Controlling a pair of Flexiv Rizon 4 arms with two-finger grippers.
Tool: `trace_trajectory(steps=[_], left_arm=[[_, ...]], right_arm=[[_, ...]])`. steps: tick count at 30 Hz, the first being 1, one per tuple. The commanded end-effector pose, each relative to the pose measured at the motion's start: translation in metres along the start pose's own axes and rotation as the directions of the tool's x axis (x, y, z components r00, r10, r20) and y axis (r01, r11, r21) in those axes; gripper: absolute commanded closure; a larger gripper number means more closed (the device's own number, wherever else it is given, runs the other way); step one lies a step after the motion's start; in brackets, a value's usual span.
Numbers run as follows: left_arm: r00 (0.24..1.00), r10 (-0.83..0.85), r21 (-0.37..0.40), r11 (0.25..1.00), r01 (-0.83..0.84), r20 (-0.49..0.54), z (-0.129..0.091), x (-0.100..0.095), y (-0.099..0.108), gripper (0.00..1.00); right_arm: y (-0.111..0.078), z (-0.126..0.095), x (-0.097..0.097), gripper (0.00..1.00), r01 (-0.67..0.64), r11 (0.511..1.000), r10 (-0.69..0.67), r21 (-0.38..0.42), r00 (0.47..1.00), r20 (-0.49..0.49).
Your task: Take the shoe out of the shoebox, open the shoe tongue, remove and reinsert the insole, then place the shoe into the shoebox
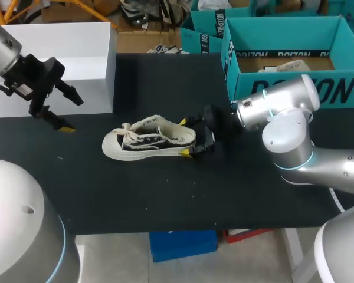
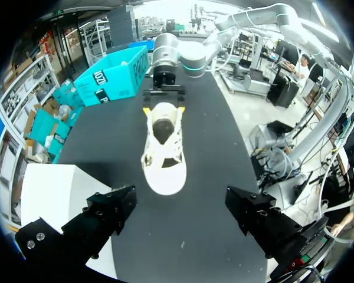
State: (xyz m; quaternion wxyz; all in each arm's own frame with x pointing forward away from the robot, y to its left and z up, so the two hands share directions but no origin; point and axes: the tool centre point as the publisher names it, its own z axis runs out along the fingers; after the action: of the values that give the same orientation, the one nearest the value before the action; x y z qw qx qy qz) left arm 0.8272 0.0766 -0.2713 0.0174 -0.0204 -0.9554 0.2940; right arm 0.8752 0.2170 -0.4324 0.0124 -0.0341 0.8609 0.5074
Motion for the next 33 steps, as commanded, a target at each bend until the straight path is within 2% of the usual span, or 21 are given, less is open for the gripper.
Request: trace_trajectory(steps=[1, 6, 7, 8, 19, 24, 27, 30, 33], left_arm=[[1.0, 0.003, 0.0, 1.0, -0.003, 0.004, 0.001, 0.001, 0.001, 0.0], [1.0, 0.003, 0.0, 1.0, -0.003, 0.004, 0.001, 0.001, 0.001, 0.0], [1.0, 0.003, 0.0, 1.0, -0.003, 0.004, 0.001, 0.001, 0.001, 0.0], [1.0, 0.003, 0.0, 1.0, -0.003, 0.004, 0.001, 0.001, 0.001, 0.0], [1.0, 0.003, 0.0, 1.0, -0.003, 0.004, 0.001, 0.001, 0.001, 0.0], [0.998, -0.044, -0.123, 0.991, 0.049, 0.044, -0.001, 0.006, -0.027, 0.0], [0.992, -0.122, -0.171, 0.977, 0.128, 0.046, -0.002, 0.009, -0.046, 0.0], [0.972, -0.227, -0.235, 0.943, 0.237, 0.068, 0.002, 0.01, -0.063, 0.0], [0.939, -0.328, -0.261, 0.902, 0.344, 0.105, 0.008, 0.008, -0.075, 0.0]], right_arm=[[-0.002, 0.008, -0.003, 0.0, -0.006, 1.0, 0.006, -0.003, 1.0, -0.004], [-0.001, 0.009, -0.002, 0.0, -0.012, 1.0, 0.012, -0.004, 1.0, -0.006], [-0.001, 0.01, -0.002, 0.22, -0.017, 1.0, 0.017, 0.014, 1.0, -0.003], [-0.001, 0.01, -0.002, 1.0, -0.019, 1.0, 0.019, 0.017, 1.0, 0.012], [-0.001, 0.01, -0.002, 1.0, -0.019, 1.0, 0.019, 0.017, 1.0, 0.012], [-0.001, 0.01, -0.002, 1.0, -0.019, 1.0, 0.019, 0.017, 1.0, 0.012], [-0.001, 0.01, -0.002, 1.0, -0.019, 1.0, 0.019, 0.017, 1.0, 0.012], [-0.001, 0.01, -0.002, 1.0, -0.019, 1.0, 0.019, 0.017, 1.0, 0.012], [-0.001, 0.01, -0.002, 1.0, -0.019, 1.0, 0.019, 0.017, 1.0, 0.012]])
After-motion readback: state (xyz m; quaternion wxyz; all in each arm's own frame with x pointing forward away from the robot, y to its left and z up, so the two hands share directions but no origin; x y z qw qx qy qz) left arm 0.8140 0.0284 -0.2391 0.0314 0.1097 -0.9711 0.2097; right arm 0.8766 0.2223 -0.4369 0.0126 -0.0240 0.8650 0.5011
